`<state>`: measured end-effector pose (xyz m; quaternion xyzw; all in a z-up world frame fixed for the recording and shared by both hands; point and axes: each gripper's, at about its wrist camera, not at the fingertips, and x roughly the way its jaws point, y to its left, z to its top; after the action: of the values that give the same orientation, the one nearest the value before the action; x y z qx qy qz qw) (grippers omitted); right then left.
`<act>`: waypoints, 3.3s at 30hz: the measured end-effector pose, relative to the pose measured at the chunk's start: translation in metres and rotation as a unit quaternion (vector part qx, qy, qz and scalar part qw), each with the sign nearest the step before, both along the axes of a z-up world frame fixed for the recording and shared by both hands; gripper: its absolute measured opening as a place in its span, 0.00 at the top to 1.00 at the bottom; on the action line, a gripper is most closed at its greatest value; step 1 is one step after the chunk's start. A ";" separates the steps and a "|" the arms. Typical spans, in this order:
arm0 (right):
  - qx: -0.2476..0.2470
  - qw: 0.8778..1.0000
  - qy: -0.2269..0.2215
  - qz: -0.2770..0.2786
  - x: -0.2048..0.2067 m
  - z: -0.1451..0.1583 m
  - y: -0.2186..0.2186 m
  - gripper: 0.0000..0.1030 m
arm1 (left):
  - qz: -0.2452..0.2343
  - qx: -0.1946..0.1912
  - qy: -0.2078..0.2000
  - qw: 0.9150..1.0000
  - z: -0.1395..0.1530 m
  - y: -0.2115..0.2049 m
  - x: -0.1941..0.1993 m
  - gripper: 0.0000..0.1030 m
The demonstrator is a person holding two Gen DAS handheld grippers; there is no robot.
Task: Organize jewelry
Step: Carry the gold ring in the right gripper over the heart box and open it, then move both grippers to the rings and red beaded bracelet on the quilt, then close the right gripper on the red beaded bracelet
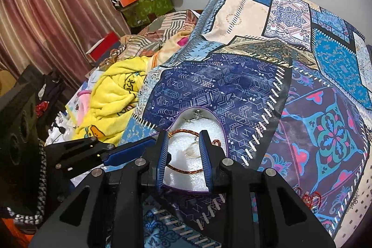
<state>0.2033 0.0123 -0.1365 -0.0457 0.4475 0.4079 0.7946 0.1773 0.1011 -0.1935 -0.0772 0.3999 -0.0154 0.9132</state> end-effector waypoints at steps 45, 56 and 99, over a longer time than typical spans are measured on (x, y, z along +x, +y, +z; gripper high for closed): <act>-0.071 0.986 -0.023 -0.152 -0.005 -0.009 -0.192 0.63 | -0.126 0.048 0.034 0.990 0.000 -0.139 0.038 0.67; -0.066 0.989 0.008 -0.130 0.008 -0.033 -0.192 0.63 | -0.136 0.095 0.074 0.983 -0.037 -0.155 0.071 0.67; -0.059 0.990 -0.050 -0.116 -0.015 0.002 -0.162 0.94 | -0.082 0.046 0.000 0.996 0.027 -0.123 0.022 0.80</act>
<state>0.1887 -0.1501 -0.1341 -0.0606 0.4326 0.2830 0.8539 0.1997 -0.0217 -0.1666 -0.0024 0.4048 -0.0721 0.9115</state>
